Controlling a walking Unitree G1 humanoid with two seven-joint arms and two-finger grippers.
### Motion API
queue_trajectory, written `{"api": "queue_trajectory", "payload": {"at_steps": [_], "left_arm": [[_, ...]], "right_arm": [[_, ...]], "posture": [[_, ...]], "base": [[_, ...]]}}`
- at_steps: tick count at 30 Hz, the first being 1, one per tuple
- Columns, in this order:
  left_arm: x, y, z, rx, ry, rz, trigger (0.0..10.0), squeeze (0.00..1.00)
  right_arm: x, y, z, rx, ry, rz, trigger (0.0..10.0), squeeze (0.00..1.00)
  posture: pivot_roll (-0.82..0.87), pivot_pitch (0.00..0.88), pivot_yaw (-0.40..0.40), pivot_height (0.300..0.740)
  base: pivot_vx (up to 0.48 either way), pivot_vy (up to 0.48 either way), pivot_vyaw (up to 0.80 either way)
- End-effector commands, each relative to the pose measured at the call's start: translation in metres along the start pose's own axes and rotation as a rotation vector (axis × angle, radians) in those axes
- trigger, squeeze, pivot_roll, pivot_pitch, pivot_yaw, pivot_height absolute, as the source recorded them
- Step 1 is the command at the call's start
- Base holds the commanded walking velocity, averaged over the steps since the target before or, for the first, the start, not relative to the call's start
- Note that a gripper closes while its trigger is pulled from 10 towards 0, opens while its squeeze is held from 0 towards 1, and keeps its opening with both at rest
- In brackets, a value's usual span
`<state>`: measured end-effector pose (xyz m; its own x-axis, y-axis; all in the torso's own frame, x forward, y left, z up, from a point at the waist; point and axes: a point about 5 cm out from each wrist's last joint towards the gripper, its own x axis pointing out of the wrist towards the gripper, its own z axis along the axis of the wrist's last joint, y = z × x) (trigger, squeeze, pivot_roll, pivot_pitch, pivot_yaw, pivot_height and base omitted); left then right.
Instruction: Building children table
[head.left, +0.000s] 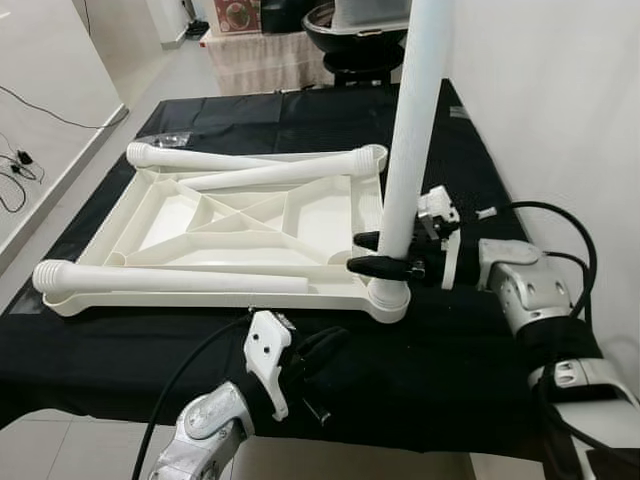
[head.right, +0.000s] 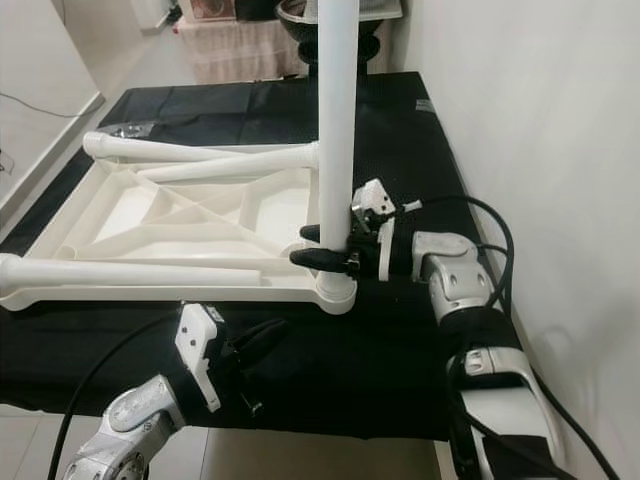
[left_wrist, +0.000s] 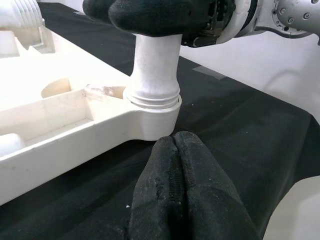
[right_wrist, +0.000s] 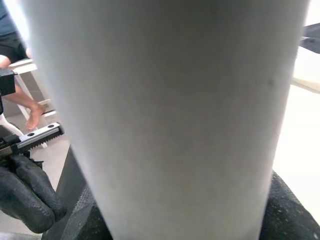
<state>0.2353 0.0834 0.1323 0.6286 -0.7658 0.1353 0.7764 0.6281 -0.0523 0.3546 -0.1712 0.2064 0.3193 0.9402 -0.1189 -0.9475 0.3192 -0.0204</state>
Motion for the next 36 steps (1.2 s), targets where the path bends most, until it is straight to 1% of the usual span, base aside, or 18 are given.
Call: {"api": "queue_trajectory", "payload": {"at_steps": [1, 3, 6, 7, 8, 9, 10, 13, 22, 23, 24, 25, 27, 28, 33, 34, 35, 36], "left_arm": [[-0.004, -0.001, -0.004, 0.001, 0.021, -0.001, 10.0, 0.00], [-0.004, -0.001, -0.004, 0.001, 0.021, -0.001, 10.0, 0.00], [-0.005, -0.002, -0.003, 0.000, 0.017, 0.001, 10.0, 0.00], [-0.006, -0.002, -0.002, 0.001, 0.016, 0.003, 10.0, 0.00], [-0.006, -0.002, -0.002, 0.001, 0.016, 0.003, 10.0, 0.00], [-0.006, -0.002, -0.002, 0.002, 0.015, 0.005, 10.0, 0.00], [-0.008, 0.000, 0.000, 0.004, 0.012, 0.012, 10.0, 0.00], [-0.009, 0.003, 0.000, 0.005, 0.013, 0.015, 10.0, 0.00], [0.000, 0.003, -0.002, 0.002, 0.025, -0.044, 10.0, 0.00], [0.000, 0.004, -0.002, 0.006, 0.021, -0.030, 10.0, 0.00], [0.000, 0.004, -0.002, 0.006, 0.021, -0.030, 10.0, 0.00], [0.000, 0.005, -0.002, 0.011, 0.014, -0.007, 10.0, 0.00], [-0.001, 0.007, -0.001, 0.017, 0.002, 0.027, 10.0, 0.00], [-0.001, 0.007, -0.001, 0.011, 0.001, 0.026, 10.0, 0.00], [-0.001, 0.006, -0.001, 0.007, 0.003, 0.020, 10.0, 0.00], [-0.001, 0.006, -0.001, 0.009, 0.007, 0.012, 10.0, 0.00], [-0.002, 0.004, 0.000, 0.020, 0.011, 0.005, 10.0, 0.00], [-0.002, 0.004, 0.000, 0.020, 0.011, 0.005, 10.0, 0.00]], "right_arm": [[0.000, 0.001, -0.010, 0.056, -0.006, 0.002, 0.0, 0.00], [0.000, 0.001, -0.010, 0.056, -0.006, 0.002, 0.0, 0.00], [-0.008, -0.002, -0.025, 0.035, 0.027, -0.268, 0.0, 0.00], [-0.005, -0.001, -0.040, 0.033, 0.066, -0.483, 0.0, 0.00], [-0.005, -0.001, -0.040, 0.033, 0.066, -0.483, 0.0, 0.00], [-0.006, 0.002, -0.049, 0.029, 0.092, -0.637, 0.0, 0.00], [-0.013, 0.046, -0.086, 0.136, 0.195, -1.088, 0.0, 0.00], [-0.001, 0.084, -0.101, 0.163, 0.260, -1.080, 0.0, 0.00], [0.013, 0.058, -0.089, 0.066, 0.257, -0.981, 0.0, 0.00], [0.015, 0.054, -0.087, 0.072, 0.250, -0.972, 8.1, 0.00], [0.015, 0.054, -0.087, 0.072, 0.250, -0.972, 8.1, 0.00], [0.020, 0.052, -0.081, 0.073, 0.213, -0.943, 10.0, 0.00], [0.027, 0.046, -0.065, 0.068, 0.096, -0.839, 10.0, 0.00], [0.031, 0.050, -0.037, 0.048, -0.033, -0.655, 10.0, 1.00], [0.031, 0.051, -0.027, 0.024, -0.062, -0.564, 10.0, 1.00], [0.028, 0.051, -0.019, 0.000, -0.067, -0.464, 10.0, 1.00], [0.024, 0.048, -0.015, -0.033, -0.050, -0.379, 10.0, 0.00], [0.024, 0.048, -0.015, -0.033, -0.050, -0.379, 10.0, 0.00]], "posture": [[0.06, 0.133, 0.070, 0.740], [0.06, 0.133, 0.070, 0.740], [0.06, 0.143, 0.053, 0.740], [0.06, 0.150, 0.043, 0.740], [0.06, 0.150, 0.043, 0.740], [0.06, 0.150, 0.043, 0.740], [0.05, 0.166, 0.054, 0.740], [0.03, 0.166, 0.075, 0.740], [0.03, 0.140, 0.057, 0.740], [0.03, 0.138, 0.058, 0.740], [0.03, 0.138, 0.058, 0.740], [0.04, 0.136, 0.052, 0.740], [0.04, 0.135, 0.049, 0.740], [0.04, 0.134, 0.053, 0.740], [0.04, 0.134, 0.053, 0.740], [0.04, 0.139, 0.056, 0.740], [0.05, 0.145, 0.056, 0.740], [0.05, 0.145, 0.056, 0.740]], "base": [[0.000, 0.000, 0.00], [0.000, 0.000, 0.00], [0.000, 0.000, 0.00], [0.000, 0.000, 0.00], [0.000, 0.000, 0.00], [0.000, 0.000, 0.00], [0.000, 0.000, 0.00], [0.000, 0.000, 0.00], [0.000, 0.000, 0.00], [0.000, 0.000, 0.00], [0.000, 0.000, 0.00], [0.000, 0.000, 0.00], [0.000, 0.000, 0.00], [0.000, 0.000, 0.00], [0.000, 0.000, 0.00], [0.000, 0.000, 0.00], [0.000, 0.000, 0.00], [0.000, 0.000, 0.00]]}}
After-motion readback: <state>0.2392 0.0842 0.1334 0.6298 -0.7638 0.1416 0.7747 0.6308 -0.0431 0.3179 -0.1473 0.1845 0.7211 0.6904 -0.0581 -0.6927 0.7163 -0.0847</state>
